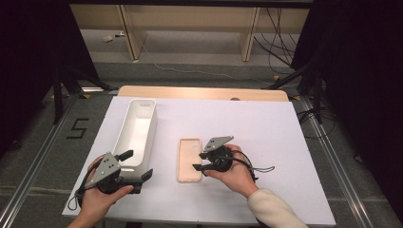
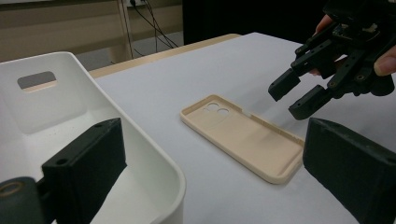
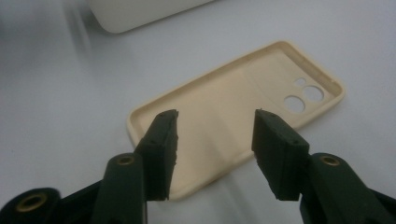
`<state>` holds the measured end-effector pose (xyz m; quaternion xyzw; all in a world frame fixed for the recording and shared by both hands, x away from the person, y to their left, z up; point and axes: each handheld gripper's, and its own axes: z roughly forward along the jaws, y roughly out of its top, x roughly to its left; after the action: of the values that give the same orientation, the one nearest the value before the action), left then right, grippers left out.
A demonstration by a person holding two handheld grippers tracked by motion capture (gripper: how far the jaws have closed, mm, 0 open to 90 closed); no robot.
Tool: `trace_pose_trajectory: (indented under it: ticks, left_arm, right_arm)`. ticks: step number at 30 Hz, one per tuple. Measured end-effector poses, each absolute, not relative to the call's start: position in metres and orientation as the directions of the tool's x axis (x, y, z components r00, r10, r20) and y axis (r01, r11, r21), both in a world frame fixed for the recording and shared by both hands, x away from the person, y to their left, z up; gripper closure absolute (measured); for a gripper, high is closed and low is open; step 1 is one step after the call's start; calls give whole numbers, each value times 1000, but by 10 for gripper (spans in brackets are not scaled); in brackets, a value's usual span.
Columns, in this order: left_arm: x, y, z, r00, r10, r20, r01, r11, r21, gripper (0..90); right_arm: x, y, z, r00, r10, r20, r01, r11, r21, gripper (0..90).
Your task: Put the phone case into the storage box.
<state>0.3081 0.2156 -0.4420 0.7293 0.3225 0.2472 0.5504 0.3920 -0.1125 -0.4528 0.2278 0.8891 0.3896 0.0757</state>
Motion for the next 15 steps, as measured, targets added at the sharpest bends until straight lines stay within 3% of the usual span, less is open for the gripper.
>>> trace_pose_trajectory:
  ticks: [9, 15]
  left_arm:
    - [305, 219, -442, 677, 736, 6, 185, -178, 967, 51]
    - [303, 219, -441, 681, 732, 16, 179, -187, 966, 51]
  right_arm:
    - [388, -102, -448, -914, 404, -27, 264, 644, 718, 364]
    - [380, -92, -445, -932, 350, -93, 200, 712, 673, 348]
